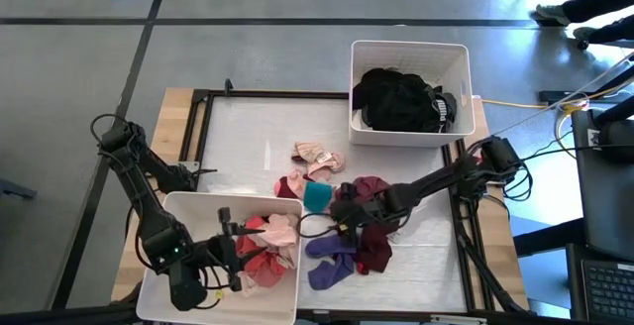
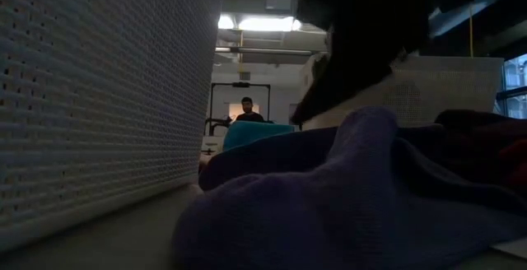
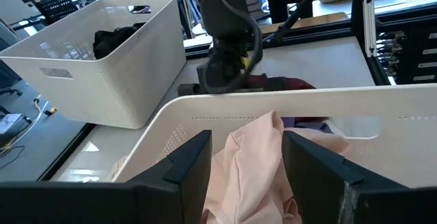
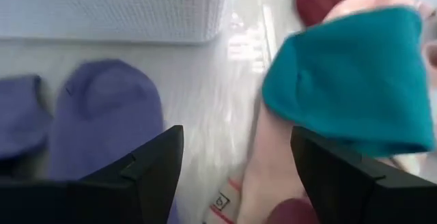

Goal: Sort clothes
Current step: Put the light pink sock into the bottom white laundry bin

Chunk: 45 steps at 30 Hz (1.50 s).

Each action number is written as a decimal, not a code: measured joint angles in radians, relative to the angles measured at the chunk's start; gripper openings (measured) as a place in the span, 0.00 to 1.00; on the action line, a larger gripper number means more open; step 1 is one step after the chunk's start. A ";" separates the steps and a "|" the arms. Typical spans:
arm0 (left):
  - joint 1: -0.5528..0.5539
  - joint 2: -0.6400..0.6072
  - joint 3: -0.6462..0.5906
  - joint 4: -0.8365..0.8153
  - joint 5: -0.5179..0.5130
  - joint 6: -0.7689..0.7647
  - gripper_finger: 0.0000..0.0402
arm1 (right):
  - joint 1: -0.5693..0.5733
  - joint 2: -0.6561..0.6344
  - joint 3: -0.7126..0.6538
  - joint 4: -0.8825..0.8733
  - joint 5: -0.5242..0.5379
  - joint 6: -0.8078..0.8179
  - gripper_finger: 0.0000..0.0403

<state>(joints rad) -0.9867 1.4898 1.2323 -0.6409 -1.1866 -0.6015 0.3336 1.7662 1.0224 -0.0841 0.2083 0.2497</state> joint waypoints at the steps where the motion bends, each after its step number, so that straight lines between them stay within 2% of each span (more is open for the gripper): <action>1: 0.000 0.000 0.000 -0.001 -0.001 0.000 0.42 | -0.001 0.016 -0.002 0.013 0.002 -0.006 0.67; 7: 0.003 0.000 0.000 -0.001 -0.002 -0.004 0.42 | -0.023 0.093 -0.001 0.021 0.035 0.006 0.66; 10: 0.004 0.000 0.000 -0.001 -0.002 -0.003 0.42 | -0.022 0.117 -0.001 0.033 0.055 0.007 0.61; 16: 0.004 -0.001 0.000 -0.003 -0.001 -0.003 0.42 | -0.021 0.130 -0.001 0.032 0.115 0.002 0.40; 23: 0.004 -0.001 0.000 -0.003 -0.001 -0.004 0.42 | -0.021 0.130 -0.001 0.030 0.113 -0.019 0.07; 25: 0.004 -0.001 0.000 -0.002 -0.001 -0.004 0.42 | -0.020 0.130 -0.001 0.031 0.112 -0.019 0.02; 30: 0.004 -0.001 0.000 -0.002 -0.001 -0.004 0.42 | -0.020 0.130 -0.001 0.028 0.100 -0.019 0.07; 34: 0.004 -0.001 0.000 -0.002 -0.001 -0.004 0.42 | -0.019 0.126 0.002 0.018 0.138 -0.045 0.02; 39: 0.004 -0.001 0.000 -0.001 -0.001 -0.004 0.42 | 0.004 0.080 0.063 -0.093 0.176 -0.056 0.02; 45: 0.004 -0.001 0.000 -0.002 0.000 -0.019 0.42 | 0.054 0.008 0.161 -0.285 0.296 -0.070 0.01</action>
<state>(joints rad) -0.9829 1.4891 1.2327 -0.6429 -1.1870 -0.6208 0.3881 1.7741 1.1833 -0.3695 0.5046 0.1795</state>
